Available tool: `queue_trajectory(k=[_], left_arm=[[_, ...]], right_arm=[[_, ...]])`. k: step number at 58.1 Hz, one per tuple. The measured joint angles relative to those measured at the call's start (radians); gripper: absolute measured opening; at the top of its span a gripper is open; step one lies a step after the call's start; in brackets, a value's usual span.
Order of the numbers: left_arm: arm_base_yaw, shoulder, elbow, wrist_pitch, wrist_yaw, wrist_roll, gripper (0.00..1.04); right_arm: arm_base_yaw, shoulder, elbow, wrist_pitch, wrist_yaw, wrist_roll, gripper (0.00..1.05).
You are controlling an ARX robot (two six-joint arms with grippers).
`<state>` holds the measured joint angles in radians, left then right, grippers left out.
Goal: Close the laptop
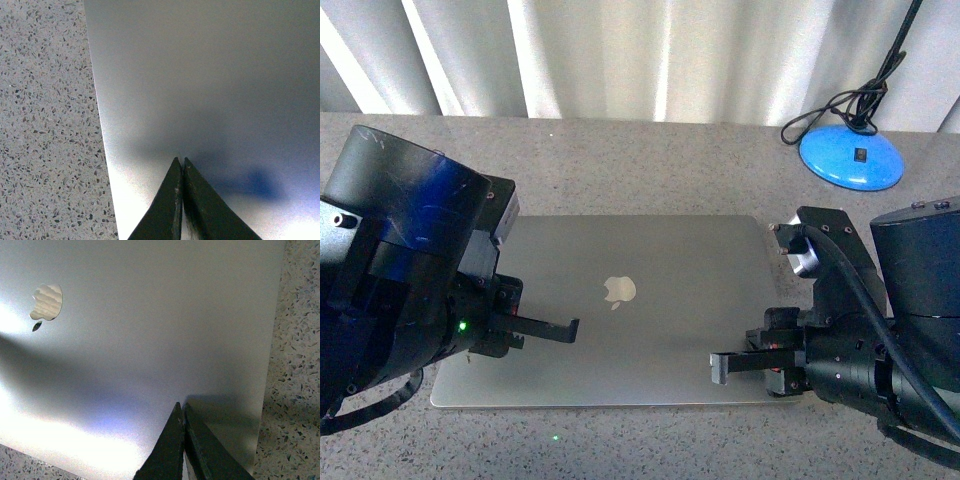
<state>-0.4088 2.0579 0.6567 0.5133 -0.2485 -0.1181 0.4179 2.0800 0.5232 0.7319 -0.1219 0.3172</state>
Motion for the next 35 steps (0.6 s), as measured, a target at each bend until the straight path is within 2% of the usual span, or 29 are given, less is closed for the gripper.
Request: queue_trajectory(k=[22, 35], left_arm=[[0.028, -0.044, -0.021, 0.0, 0.019, -0.041, 0.04], [0.097, -0.185, -0.052, 0.052, 0.013, -0.077, 0.04]], right_arm=[[-0.023, -0.037, -0.007, -0.031, 0.012, -0.005, 0.01], [-0.092, -0.187, 0.004, -0.144, 0.111, -0.078, 0.01]])
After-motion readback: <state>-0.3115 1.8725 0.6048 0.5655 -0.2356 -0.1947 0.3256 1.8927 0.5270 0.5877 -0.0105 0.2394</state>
